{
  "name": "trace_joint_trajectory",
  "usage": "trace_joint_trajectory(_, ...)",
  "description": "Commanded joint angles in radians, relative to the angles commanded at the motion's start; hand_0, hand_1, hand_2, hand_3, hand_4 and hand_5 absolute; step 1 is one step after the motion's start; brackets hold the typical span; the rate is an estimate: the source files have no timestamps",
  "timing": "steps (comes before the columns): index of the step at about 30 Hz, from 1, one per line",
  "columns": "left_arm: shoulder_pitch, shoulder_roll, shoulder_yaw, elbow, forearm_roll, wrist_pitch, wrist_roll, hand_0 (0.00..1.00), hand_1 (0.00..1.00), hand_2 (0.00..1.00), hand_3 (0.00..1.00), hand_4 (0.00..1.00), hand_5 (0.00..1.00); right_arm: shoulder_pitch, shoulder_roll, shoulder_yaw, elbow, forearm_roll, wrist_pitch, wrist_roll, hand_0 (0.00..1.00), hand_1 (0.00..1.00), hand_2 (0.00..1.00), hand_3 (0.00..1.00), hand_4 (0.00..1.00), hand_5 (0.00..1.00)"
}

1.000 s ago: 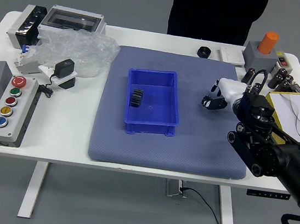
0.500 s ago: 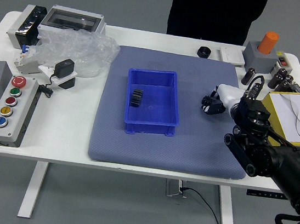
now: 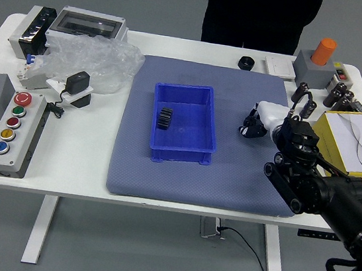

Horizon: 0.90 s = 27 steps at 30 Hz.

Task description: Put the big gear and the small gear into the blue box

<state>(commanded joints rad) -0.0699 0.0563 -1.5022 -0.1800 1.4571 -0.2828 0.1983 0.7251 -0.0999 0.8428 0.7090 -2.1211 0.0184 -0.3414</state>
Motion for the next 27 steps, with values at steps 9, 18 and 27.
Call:
trace_joint_trajectory(9, 0.0, 0.0, 0.002, 0.0, -0.001, 0.0, 0.0, 0.841, 0.805, 0.813, 0.847, 0.711, 0.277, -0.008, 0.004, -0.005, -0.01, -0.027, -0.031, 0.012, 0.614, 0.492, 0.561, 0.65, 0.601, 0.323)
trace_joint_trajectory(18, 0.0, -0.001, 0.002, 0.0, 0.0, 0.0, 0.0, 0.841, 0.805, 0.813, 0.847, 0.709, 0.279, -0.014, 0.005, -0.008, -0.014, -0.05, -0.056, 0.022, 0.657, 0.48, 0.526, 0.64, 0.576, 0.195)
trace_joint_trajectory(27, -0.001, -0.001, 0.004, 0.0, -0.003, 0.0, 0.0, 0.841, 0.806, 0.813, 0.848, 0.709, 0.279, -0.018, 0.009, -0.009, -0.018, -0.055, -0.08, 0.029, 0.649, 0.467, 0.504, 0.625, 0.606, 0.204)
